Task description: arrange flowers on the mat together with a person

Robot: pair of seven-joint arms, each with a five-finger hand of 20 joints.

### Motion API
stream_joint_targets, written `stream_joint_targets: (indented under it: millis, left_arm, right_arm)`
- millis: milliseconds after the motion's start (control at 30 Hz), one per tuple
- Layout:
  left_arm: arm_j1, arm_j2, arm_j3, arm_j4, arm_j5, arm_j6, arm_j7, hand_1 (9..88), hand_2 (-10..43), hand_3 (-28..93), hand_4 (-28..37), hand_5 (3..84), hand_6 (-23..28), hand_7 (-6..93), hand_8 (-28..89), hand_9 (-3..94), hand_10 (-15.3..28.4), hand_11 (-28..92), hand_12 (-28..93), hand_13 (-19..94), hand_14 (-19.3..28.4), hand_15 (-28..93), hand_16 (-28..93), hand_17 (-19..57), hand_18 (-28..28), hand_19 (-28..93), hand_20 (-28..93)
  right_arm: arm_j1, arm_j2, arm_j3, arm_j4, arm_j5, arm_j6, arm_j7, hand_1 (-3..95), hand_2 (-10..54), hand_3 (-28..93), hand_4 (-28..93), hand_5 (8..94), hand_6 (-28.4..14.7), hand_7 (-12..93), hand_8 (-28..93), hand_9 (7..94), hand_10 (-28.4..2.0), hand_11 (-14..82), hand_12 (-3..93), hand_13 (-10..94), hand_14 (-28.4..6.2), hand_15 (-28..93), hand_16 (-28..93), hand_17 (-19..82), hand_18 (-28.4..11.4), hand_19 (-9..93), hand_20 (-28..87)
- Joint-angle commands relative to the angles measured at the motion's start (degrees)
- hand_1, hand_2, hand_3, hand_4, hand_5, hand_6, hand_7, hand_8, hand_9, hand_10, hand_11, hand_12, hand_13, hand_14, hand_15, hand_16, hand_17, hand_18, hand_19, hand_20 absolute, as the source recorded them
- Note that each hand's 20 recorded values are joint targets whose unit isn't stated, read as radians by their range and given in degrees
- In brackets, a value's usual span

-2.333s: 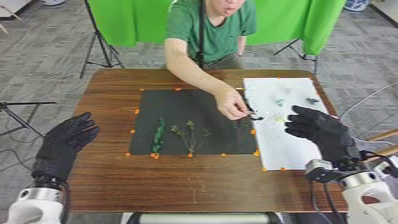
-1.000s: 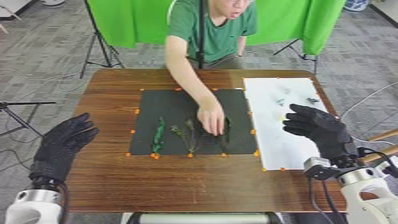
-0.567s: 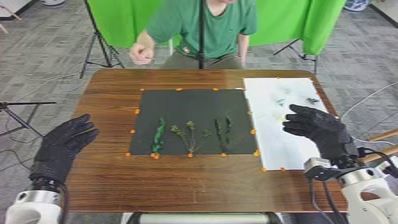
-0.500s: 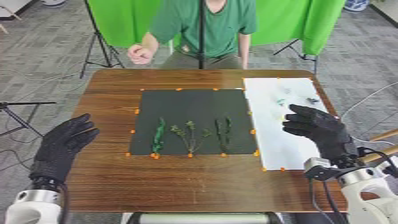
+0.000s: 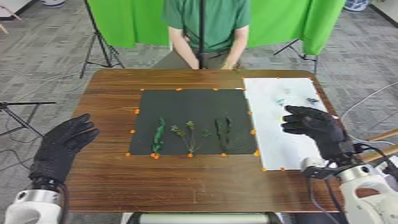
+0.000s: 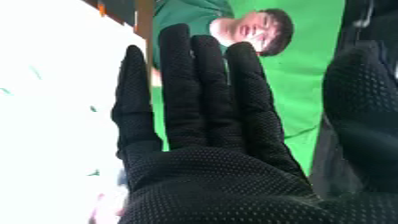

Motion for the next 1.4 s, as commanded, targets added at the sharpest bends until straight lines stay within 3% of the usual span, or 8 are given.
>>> stream_joint_targets:
  millis: [33,100,200,333,467,633,1000,1400]
  left_arm:
    - [0.4,0.07,0.22,0.16,0.23,-0.56,-0.7,29.7,6.9,71,-21.7,43.3,5.4,24.7,-10,36.1,15.5,35,18,31,17.5,47,0,-2.3,23.8,56,9]
    - [1.6,-0.21,0.15,-0.23,-0.14,0.23,-0.16,29.8,7.0,71,-21.7,43.3,5.5,24.7,-10,36.1,15.5,35,18,31,17.5,47,0,-2.3,23.8,56,9]
    - [1.3,-0.12,0.08,-0.1,0.01,0.03,-0.52,29.7,7.0,71,-21.6,43.4,5.4,24.7,-10,36.1,15.5,35,17,31,17.5,47,0,-2.3,23.8,56,9]
    - [0.4,0.32,0.47,-0.01,0.18,0.03,-0.24,29.7,7.1,71,-21.6,43.4,5.4,24.7,-10,36.2,15.5,35,17,31,17.5,47,0,-2.3,23.8,56,9]
    - [1.5,0.1,0.11,-0.4,-0.11,0.54,-0.16,29.8,7.2,71,-21.6,43.4,5.5,24.7,-10,36.2,15.6,35,17,31,17.5,47,0,-2.3,23.8,56,9]
    - [2.0,0.26,-0.31,-0.54,-0.35,1.1,0.3,29.8,7.1,71,-21.6,43.4,5.4,24.7,-10,36.3,15.6,35,17,31,17.7,47,0,-2.3,23.8,56,9]
    - [1.7,0.54,0.07,-0.37,-0.56,0.91,0.7,29.8,7.2,71,-21.7,43.4,5.4,24.7,-10,36.6,15.6,35,17,32,17.6,47,0,-2.3,23.8,56,9]
    - [1.4,0.71,0.11,-0.25,-0.6,0.83,0.66,29.8,7.2,71,-21.6,43.3,5.4,24.8,-10,36.7,15.7,35,17,32,17.7,47,0,-2.3,23.8,56,9]
  right_arm:
    - [7.6,10.7,-4.1,0.8,-24.8,8.9,0.5,29.9,-7.5,84,-26,49.0,-2.0,27,-13,53.9,-11.9,22.0,22.0,50,-10.0,41,22,20,-19.3,59,31]
    - [10.3,13.2,-7.2,1.9,-38.2,12.4,1.8,33.1,-9.1,83,-28,47.9,-1.1,28,-14,53.0,-10.3,22.0,21.9,50,-8.9,41,21,20,-18.8,59,32]
    - [13.7,17.2,-11.4,3.7,-56.9,14.7,6.4,34.5,-9.5,84,-28,46.3,0.0,30,-15,51.2,-8.8,22.2,21.8,49,-7.1,41,21,21,-17.8,60,32]
    - [18.1,21.4,-16.8,6.7,-60.5,13.3,10.7,33.6,-9.5,85,-28,44.7,-0.7,28,-15,47.3,-8.1,21.9,21.8,45,-6.0,40,21,20,-16.7,60,33]
    - [21.3,23.7,-22.7,9.3,-69.1,12.5,18.8,32.6,-9.5,86,-28,43.7,-1.2,27,-14,45.5,-8.0,21.5,21.7,42,-6.6,40,22,19,-16.7,60,34]
    - [27.2,25.5,-30.5,12.4,-71.9,11.9,25.2,33.6,-9.5,88,-28,45.1,0.5,28,-15,46.6,-6.5,22.1,21.8,42,-5.7,43,22,18,-16.3,60,34]
    - [34.2,26.4,-40.6,17.6,-71.8,17.6,27.4,34.2,-9.5,87,-28,49.6,2.7,34,-17,51.6,-6.8,29.5,24.2,47,-5.6,54,22,19,-15.6,61,35]
    - [36.3,25.9,-44.0,20.9,-71.2,15.2,26.9,35.0,-9.5,87,-28,52.3,3.4,39,-18,53.8,-7.8,39.0,27.5,50,-5.4,58,22,20,-15.3,63,36]
